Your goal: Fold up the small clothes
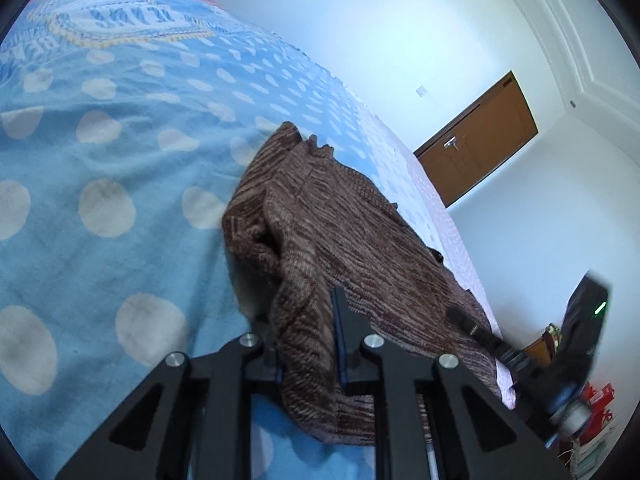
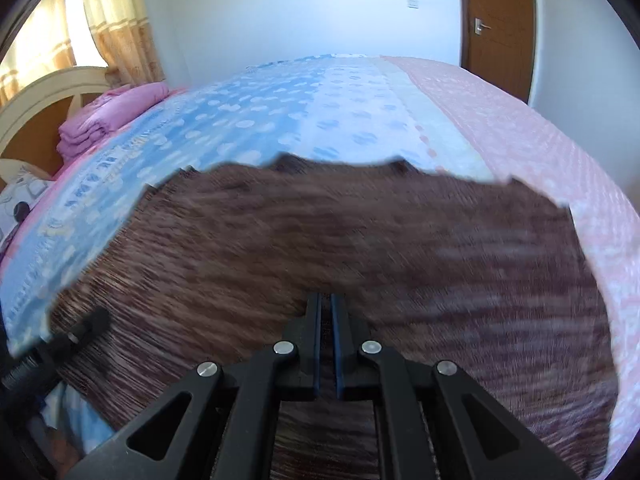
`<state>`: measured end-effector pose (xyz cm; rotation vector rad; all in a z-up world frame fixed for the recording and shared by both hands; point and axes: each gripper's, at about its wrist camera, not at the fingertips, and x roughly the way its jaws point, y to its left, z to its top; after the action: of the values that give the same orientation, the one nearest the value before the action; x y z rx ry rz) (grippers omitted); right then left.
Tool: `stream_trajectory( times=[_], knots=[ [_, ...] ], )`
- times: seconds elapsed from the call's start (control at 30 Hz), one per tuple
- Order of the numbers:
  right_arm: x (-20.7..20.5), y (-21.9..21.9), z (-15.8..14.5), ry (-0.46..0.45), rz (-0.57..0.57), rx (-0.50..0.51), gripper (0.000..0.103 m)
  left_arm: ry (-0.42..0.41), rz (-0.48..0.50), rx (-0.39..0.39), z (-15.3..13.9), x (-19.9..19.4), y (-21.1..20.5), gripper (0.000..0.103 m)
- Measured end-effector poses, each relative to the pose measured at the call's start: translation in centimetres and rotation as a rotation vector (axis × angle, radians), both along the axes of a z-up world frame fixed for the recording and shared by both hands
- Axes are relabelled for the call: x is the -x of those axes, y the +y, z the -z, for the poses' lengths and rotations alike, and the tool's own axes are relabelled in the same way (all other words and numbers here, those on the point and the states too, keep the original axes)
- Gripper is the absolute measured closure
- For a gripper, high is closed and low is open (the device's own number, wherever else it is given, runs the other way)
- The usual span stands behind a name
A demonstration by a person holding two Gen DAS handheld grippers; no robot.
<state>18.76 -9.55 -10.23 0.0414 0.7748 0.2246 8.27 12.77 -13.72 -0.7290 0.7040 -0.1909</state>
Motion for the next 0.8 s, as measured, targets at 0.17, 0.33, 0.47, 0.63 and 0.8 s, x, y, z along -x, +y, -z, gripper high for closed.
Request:
stream_trajectory(
  times=[0.17, 0.33, 0.47, 0.63, 0.8],
  knots=[
    [-2.5, 5.0, -3.2, 0.011, -0.158, -0.093, 0.032, -0.004, -0.02, -0.022, 0.0, 0.3, -0.2, 0.085],
    [-5.4, 11.0, -2.6, 0.086, -0.32, -0.071, 0.031, -0.022, -0.027, 0.013, 0.2, 0.6, 0.3, 0.085],
    [-7.5, 14.6, -0.7, 0.173, -0.382, -0.009, 0.031, -0.04, -0.033, 0.033, 0.3, 0.8, 0.4, 0.085],
    [-8.1, 18.2, 1.5, 0.199, -0.469, 0.12, 0.031, -0.052, -0.032, 0.049, 0.3, 1.0, 0.5, 0.085],
    [-7.6, 20.6, 2.6, 0.167, -0.52, 0.265, 0.032, -0.056, -0.031, 0.053, 0.2, 1.2, 0.5, 0.085]
  ],
)
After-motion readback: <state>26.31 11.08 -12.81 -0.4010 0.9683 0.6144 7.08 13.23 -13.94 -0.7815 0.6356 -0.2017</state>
